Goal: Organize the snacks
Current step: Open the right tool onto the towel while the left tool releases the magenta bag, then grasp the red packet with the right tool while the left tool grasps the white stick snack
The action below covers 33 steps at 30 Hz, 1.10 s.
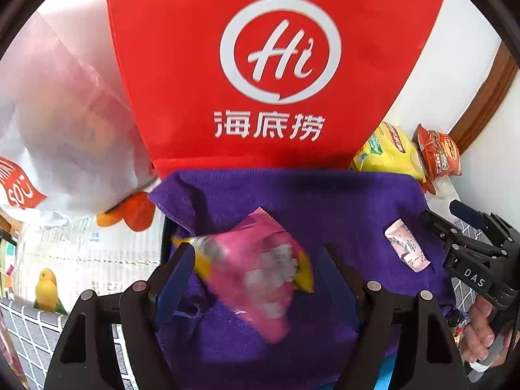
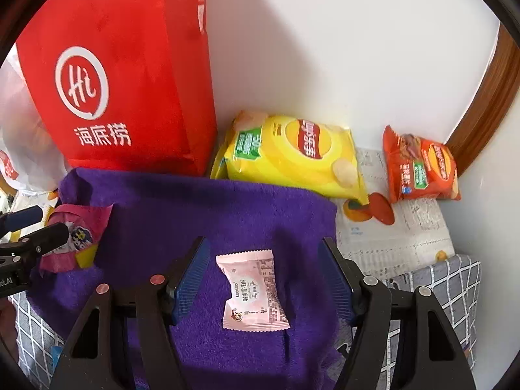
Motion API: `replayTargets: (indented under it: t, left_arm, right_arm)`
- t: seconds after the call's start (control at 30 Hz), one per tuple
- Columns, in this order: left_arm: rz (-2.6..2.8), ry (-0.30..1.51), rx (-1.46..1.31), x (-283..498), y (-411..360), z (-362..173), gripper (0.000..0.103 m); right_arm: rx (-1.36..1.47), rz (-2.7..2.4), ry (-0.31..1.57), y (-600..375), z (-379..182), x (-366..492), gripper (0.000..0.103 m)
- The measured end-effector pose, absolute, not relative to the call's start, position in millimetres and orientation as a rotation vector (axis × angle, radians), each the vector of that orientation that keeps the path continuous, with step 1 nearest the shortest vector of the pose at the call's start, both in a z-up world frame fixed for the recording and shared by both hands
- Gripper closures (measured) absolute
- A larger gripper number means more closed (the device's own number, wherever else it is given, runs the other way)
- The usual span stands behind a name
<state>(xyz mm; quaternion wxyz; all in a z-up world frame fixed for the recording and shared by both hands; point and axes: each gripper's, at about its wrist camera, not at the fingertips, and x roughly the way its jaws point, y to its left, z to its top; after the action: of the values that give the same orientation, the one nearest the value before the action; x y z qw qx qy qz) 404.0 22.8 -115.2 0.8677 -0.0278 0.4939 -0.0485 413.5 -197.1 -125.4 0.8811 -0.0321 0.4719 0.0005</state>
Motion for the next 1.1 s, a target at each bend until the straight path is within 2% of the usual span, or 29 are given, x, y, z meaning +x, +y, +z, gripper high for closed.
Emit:
replayTargets:
  t: [0.33,0.53,0.63,0.93,1.1]
  left_arm:
    - [-0.125,0.947,-0.058,384,22,-77,0.027]
    - [-0.11,0.958,-0.086,350,33,-62,0.026]
    - [-0.091,0.955,-0.084,328,37,-56,0.022]
    - [-0.099,0.956,-0.134,271,43,-51,0.022]
    - [-0.082,0.953,-0.131,244,43,-61,0.022]
  right_arm:
    - [-0.021,0.052,0.837,-204,-84,385,0.035]
    - [0.032,0.098,0.864,-224,-71,351,0.035]
    - [0.01,0.054,0.874,-238,-69,325,0.035]
    - [0.015,-0.021,0.917,-275,-92,257,0.035]
    - [0.071,-0.011,0.992,-285,-131,222,0.041]
